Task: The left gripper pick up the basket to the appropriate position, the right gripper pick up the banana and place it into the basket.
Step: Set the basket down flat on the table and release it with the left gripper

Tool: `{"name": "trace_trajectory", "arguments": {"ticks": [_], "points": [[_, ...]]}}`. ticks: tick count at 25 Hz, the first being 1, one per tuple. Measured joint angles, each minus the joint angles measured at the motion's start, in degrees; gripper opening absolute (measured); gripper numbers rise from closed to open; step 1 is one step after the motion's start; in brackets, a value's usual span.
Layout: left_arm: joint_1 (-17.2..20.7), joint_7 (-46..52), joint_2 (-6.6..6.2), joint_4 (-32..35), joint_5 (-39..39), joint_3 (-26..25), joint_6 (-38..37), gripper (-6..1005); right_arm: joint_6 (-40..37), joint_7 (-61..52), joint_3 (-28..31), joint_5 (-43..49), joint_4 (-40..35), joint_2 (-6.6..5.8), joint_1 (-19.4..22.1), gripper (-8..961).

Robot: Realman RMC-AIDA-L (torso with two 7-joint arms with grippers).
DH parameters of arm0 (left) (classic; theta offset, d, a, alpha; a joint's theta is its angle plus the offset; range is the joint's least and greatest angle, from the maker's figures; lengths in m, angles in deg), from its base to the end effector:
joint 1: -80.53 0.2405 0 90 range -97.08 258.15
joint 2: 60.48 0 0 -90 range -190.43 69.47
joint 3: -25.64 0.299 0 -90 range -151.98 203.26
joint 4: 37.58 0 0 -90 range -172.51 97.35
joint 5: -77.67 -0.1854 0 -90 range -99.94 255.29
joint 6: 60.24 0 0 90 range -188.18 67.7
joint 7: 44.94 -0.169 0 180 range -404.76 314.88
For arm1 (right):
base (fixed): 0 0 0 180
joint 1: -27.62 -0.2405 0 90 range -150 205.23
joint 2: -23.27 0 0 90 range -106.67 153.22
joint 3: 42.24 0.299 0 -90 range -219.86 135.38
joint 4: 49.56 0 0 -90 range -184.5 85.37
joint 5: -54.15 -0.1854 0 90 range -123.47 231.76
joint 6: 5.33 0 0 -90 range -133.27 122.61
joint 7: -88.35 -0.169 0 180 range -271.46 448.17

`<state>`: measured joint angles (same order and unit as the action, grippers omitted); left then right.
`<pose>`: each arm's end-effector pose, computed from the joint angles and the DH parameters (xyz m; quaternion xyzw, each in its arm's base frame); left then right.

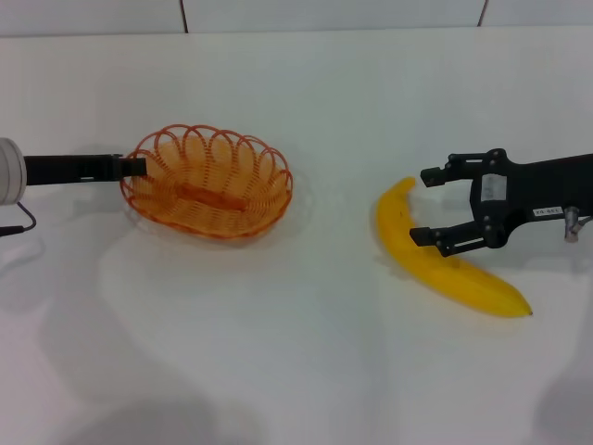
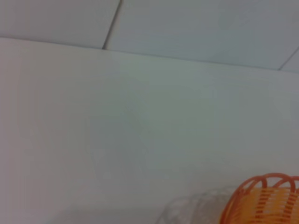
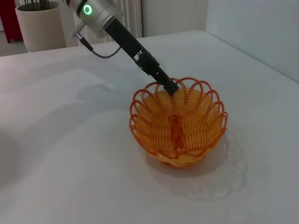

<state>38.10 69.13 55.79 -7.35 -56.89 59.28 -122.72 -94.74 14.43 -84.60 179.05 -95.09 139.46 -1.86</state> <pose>-0.3001 0.4261 -0.0379 -0.8372 -0.4770 -0.1171 0.2404 0.3005 0.3384 -0.0199 -0.9777 0.1193 0.1025 0.1394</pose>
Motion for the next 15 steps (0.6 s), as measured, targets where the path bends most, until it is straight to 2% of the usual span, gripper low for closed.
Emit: {"name": "trace_trajectory", "arguments": {"ticks": [15], "points": [[0.58, -1.53, 0.1, -0.62, 1.23, -0.11, 1.07, 70, 0.05, 0.0, 0.0, 0.51, 0.0, 0.09, -0.04, 882]]}}
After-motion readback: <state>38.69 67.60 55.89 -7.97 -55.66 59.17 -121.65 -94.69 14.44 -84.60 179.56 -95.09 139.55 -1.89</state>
